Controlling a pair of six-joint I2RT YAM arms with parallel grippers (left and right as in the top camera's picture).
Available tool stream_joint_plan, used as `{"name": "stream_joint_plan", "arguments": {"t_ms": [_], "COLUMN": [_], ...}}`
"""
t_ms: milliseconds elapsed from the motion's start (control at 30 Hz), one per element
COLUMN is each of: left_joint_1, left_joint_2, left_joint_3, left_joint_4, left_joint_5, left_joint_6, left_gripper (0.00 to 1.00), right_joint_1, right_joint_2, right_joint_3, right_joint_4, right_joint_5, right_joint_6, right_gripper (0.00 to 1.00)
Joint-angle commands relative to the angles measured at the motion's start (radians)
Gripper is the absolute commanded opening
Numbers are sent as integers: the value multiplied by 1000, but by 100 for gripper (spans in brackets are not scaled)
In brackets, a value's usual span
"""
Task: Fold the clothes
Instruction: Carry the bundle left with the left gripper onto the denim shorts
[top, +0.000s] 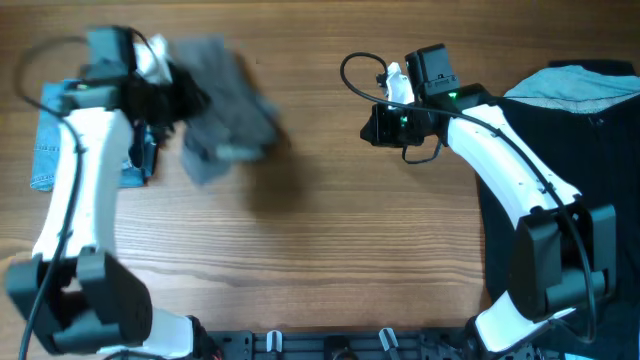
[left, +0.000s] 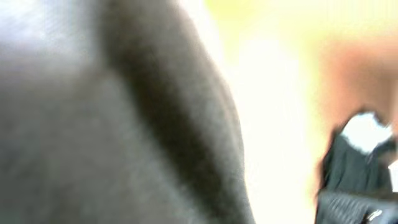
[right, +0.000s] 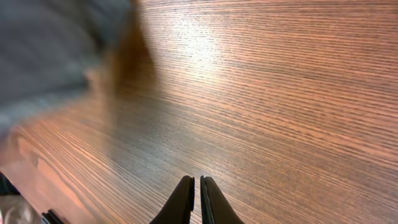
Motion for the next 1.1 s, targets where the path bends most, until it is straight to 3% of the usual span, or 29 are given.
{"name": "stream_joint_plan", "arguments": {"t_ms": [0,167,300,533,733,800,867,900,933,967,1067], "left_joint_1": [66,241,332,412,434,459,500,517,538,561,623], "left_joint_2": [-20,40,119,230,213,190,152,136,112,82,-18], "left_joint_3": [71,71,71,70,70,70,70,70,70,70,70], "left_joint_4": [115,309,367,205,130,74,-25,-64,-116,-173,-275], "left_joint_5": [-6,-68,-75,-52,-58,-55,-55,-51,-51,-40,75], "left_joint_6": [-43,-189,-208,-207,-244,-256,-251,-225,-204,-203,-103], "left_gripper": [4,4,4,4,4,20,50,61,86,99,98], "right_joint_1": [3,3,3,3,3,3,3,3,3,3,3], "right_joint_2": [-4,-4,-4,-4,-4,-4,-4,-4,-4,-4,-4], "right_joint_3": [5,5,5,5,5,5,5,5,5,5,5], "right_joint_4": [-20,-83,-116,-125,-122,-123,-125,-125,-125,-125,-124], "right_joint_5": [-5,-5,-5,-5,-5,-5,-5,-5,-1,-1,-1], "right_joint_6": [-2,-5,-5,-6,-5,-5,-5,-5,-5,-5,-3], "right_gripper": [9,8,8,8,8,8,10,11,13,20,28]}}
